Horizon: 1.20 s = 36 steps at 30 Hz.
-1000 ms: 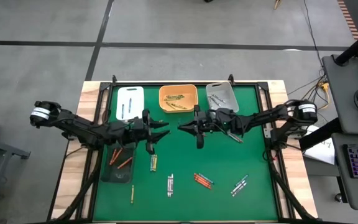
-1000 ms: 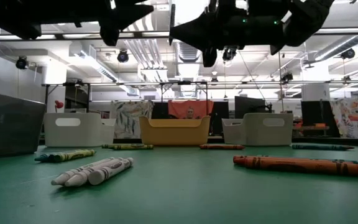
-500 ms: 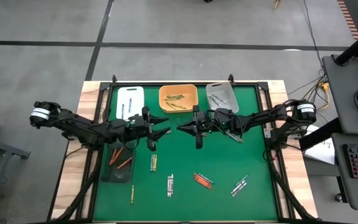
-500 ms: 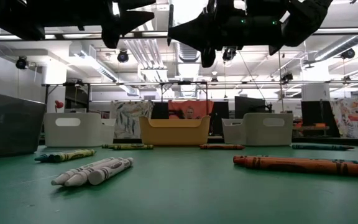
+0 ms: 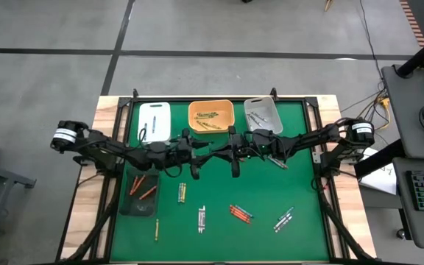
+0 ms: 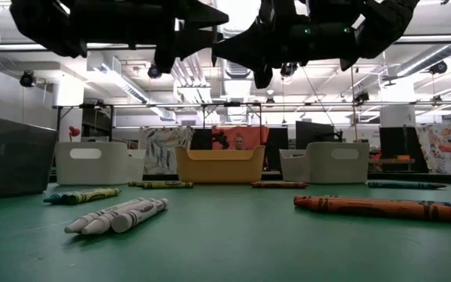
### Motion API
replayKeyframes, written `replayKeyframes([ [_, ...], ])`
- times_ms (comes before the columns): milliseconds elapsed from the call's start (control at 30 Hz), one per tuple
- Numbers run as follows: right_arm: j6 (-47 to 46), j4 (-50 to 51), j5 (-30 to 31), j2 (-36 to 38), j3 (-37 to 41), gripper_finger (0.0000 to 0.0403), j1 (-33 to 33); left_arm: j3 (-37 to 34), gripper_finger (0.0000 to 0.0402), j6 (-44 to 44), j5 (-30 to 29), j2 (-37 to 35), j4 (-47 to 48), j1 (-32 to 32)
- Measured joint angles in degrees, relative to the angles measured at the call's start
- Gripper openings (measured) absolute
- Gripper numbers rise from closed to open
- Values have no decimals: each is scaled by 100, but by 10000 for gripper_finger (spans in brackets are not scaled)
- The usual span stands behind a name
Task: Sort crayons
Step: Put the blue crayon into the white bin
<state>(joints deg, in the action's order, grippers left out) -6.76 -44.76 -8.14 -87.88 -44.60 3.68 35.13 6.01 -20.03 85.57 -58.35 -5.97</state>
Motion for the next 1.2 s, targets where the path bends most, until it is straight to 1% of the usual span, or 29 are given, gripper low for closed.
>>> replayKeyframes([
  [67, 13, 63, 6, 0, 0, 9, -6, 60, 180, -62, 0, 43, -2, 12],
  [167, 12, 128, 15, 0, 0, 9, -6, 77, 153, -102, -11, 42, -4, 12],
  [333, 57, 130, 19, 2, 0, 9, -6, 55, 78, -78, -296, 21, 2, 10],
  [467, -101, 130, 116, 2, 0, 10, -6, 47, 16, -60, -309, 21, 9, 10],
  [533, -170, 134, 127, 2, 0, 17, -6, 49, 8, -59, -309, 21, 11, 10],
  [600, -223, 142, 126, 12, 0, 33, -4, 55, 13, -60, -311, 21, 11, 10],
  [667, -232, 156, 142, 40, 0, 54, -4, 55, 14, -62, -311, -6, 43, 10],
  [767, -232, 223, 376, 136, 0, 90, 3, 55, 9, -105, -312, -205, 339, 26],
  [833, -229, 459, 627, 283, 0, 110, 42, 80, 4, -112, -329, -494, 860, 93],
  [900, -231, 827, 954, 480, 0, 127, 97, 157, 3, -110, -432, -901, 1784, 237],
  [1000, -296, 1405, 1452, 795, 0, 143, 143, 439, 2, 2, -793, -1494, 3666, 569],
  [1100, -316, 1794, 1742, 1050, 0, 149, 133, 836, 2, 299, -1227, -1869, 5625, 1083],
  [1200, -385, 1955, 1779, 1187, 0, 149, 133, 1204, 1, 747, -1256, -1988, 7302, 1798],
])
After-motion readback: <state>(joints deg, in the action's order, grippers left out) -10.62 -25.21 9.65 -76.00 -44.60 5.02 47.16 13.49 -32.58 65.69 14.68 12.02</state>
